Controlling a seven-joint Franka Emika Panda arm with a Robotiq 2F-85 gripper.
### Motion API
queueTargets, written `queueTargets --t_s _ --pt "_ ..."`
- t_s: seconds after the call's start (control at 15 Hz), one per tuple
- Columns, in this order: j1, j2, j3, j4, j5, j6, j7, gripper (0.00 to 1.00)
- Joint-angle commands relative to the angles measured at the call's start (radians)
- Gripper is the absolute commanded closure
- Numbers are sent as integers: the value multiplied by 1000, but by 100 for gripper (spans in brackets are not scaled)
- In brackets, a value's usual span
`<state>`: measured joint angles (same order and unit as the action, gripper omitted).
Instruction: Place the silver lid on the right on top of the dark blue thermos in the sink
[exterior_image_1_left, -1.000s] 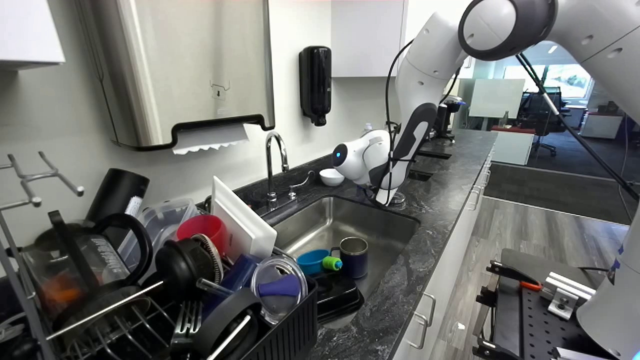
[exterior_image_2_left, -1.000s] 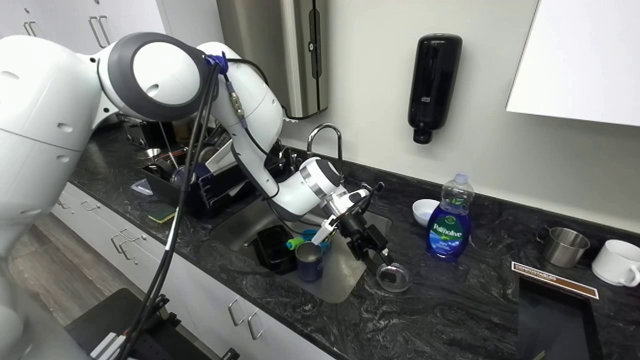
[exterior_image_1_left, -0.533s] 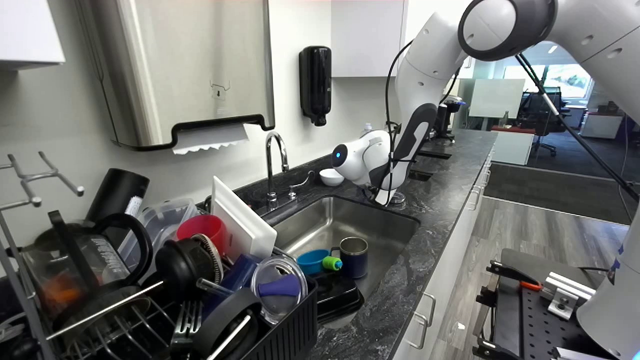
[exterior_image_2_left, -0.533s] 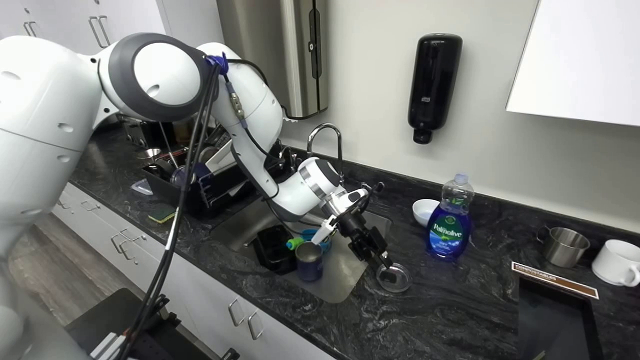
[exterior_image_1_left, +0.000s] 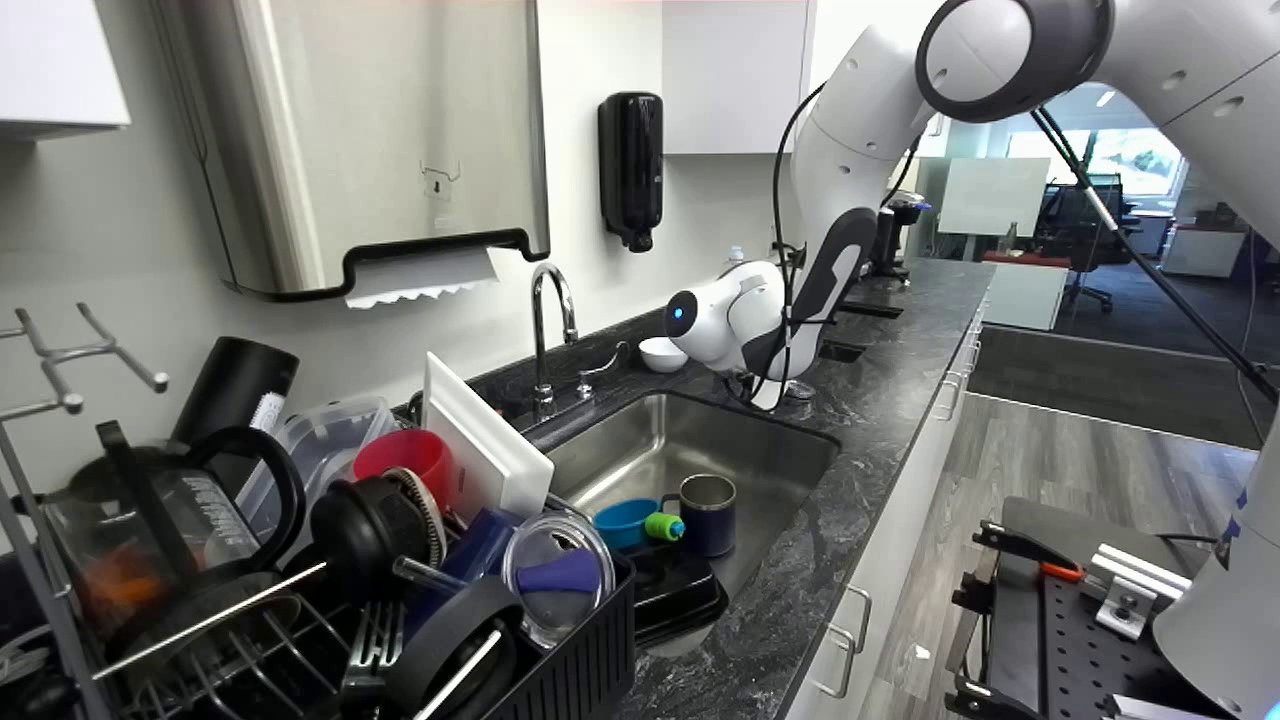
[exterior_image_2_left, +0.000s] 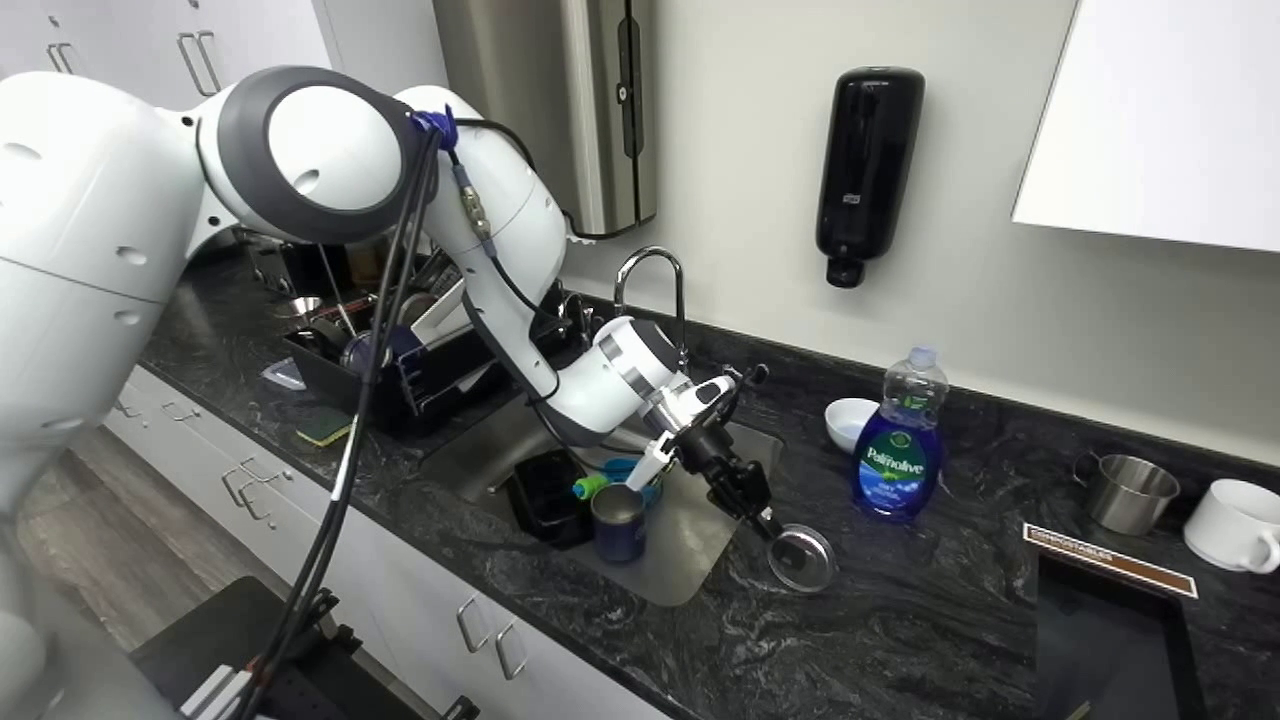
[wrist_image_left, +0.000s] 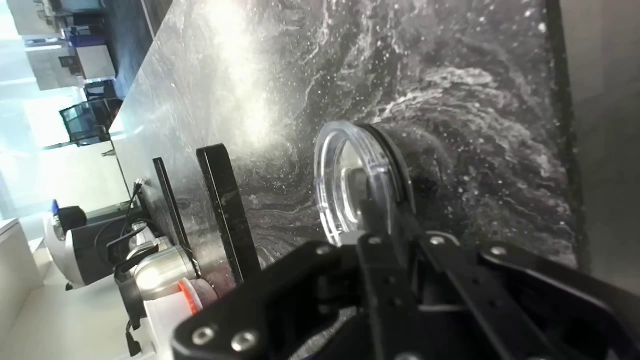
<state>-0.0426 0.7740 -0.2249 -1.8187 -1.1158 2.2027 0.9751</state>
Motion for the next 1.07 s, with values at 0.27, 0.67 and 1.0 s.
queueTargets --t_s 0.27,0.67,1.0 --pt "-14 -9 10 -19 -60 35 37 98" --pt "16 -79 56 -77 -33 -2 9 98" --pt "61 -148 92 -136 -49 -16 17 98"
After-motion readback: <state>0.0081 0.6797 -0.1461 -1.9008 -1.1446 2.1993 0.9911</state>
